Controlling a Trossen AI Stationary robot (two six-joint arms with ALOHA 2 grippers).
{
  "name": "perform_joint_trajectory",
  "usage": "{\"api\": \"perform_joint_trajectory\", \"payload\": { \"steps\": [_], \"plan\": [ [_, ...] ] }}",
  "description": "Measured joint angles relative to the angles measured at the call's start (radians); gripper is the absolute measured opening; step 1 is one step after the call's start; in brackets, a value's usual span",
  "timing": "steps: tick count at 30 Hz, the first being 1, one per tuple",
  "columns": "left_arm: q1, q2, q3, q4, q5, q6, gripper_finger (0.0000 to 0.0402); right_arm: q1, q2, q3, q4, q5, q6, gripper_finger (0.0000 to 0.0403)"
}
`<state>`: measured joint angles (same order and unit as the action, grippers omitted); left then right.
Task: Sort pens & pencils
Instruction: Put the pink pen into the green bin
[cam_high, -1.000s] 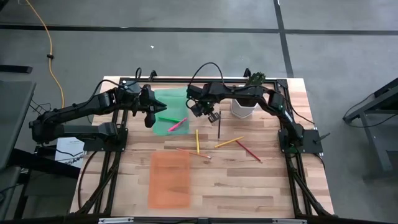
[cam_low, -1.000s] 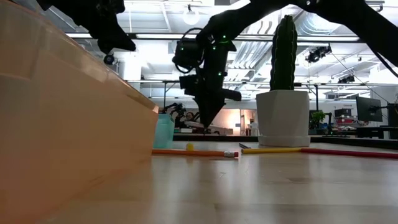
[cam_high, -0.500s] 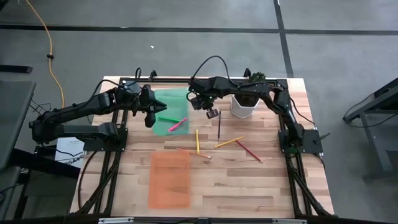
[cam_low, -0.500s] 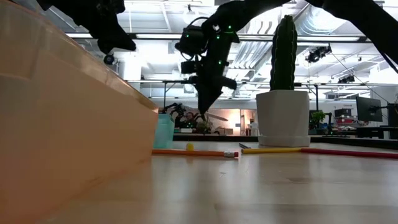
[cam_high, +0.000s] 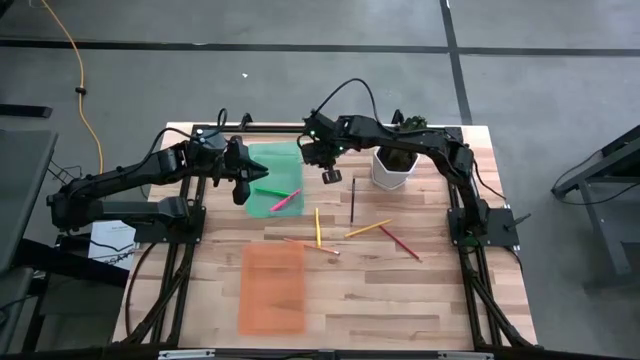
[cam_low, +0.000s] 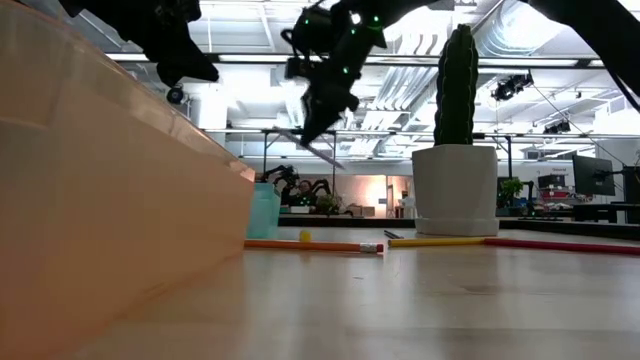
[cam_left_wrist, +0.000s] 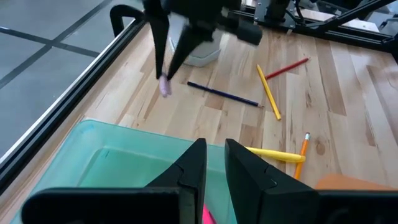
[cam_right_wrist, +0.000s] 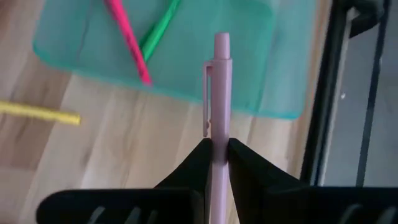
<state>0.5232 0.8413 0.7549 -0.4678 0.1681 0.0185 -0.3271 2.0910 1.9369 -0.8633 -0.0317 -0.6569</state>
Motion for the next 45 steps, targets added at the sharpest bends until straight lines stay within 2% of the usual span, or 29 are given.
{"api": "perform_joint_trajectory", "payload": {
  "steps": [11, 19, 23, 29, 37, 45],
  "plan": [
    [0.0, 0.0, 0.0, 0.0, 0.0, 0.002, 0.0046, 0.0, -0.001, 0.187, 0.014, -0.017, 0.066, 0.0032],
    [0.0, 0.0, 0.0, 0.001, 0.0, 0.003, 0.0046, 0.0, -0.001, 0.276, 0.025, -0.09, 0.163, 0.0022],
    [0.0, 0.0, 0.0, 0.002, 0.0, 0.011, 0.0046, 0.0, -0.001, 0.295, 0.041, -0.107, 0.192, 0.0014],
    [0.0, 0.0, 0.0, 0.01, 0.0, 0.011, 0.0046, 0.0, -0.001, 0.295, 0.093, -0.187, 0.282, 0.0016],
    [0.0, 0.0, 0.0, 0.149, -0.028, 0.011, 0.0046, 0.0, -0.001, 0.295, 0.151, -0.219, 0.335, 0.0016],
    [0.0, 0.0, 0.0, 0.166, -0.036, 0.022, 0.0046, 0.0, -0.001, 0.295, 0.236, -0.289, 0.416, 0.0016]
  ]
}}
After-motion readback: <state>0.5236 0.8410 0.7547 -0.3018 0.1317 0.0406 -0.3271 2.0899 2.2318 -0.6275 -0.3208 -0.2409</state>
